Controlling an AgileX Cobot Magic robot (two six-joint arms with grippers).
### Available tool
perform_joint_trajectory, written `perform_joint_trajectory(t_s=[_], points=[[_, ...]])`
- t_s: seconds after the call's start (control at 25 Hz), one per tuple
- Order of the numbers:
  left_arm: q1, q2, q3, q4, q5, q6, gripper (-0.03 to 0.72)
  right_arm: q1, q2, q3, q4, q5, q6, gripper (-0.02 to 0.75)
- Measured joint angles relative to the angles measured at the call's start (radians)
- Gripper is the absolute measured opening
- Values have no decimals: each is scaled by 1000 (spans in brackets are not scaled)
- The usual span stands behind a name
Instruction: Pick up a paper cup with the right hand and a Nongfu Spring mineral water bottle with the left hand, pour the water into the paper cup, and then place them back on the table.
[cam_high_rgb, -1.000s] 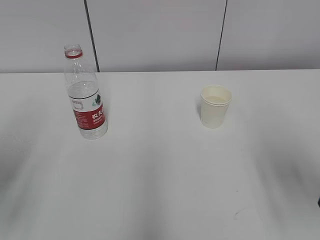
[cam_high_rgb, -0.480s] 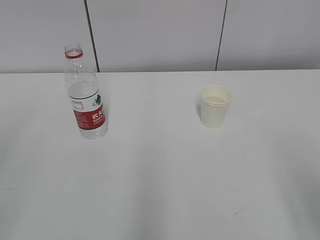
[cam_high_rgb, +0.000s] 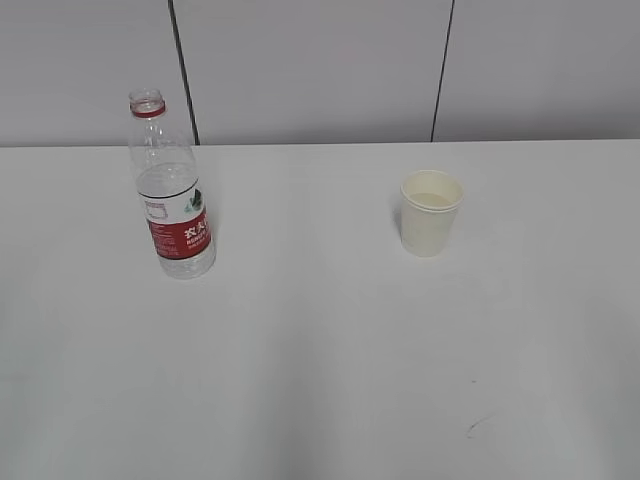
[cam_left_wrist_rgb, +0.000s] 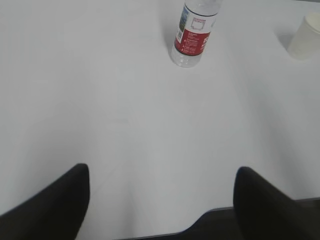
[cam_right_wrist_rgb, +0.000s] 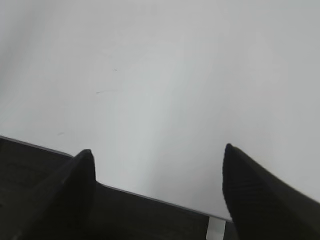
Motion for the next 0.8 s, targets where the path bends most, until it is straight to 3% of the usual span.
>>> perform_joint_trajectory(t_s=[0.2,0.8], points=[[0,-40,0,-21,1,25,530,0,-131,-4,12,79,-43,583],[0,-41,41,-36,-107,72,529,0,-137,-8,-12,125,-60,583]])
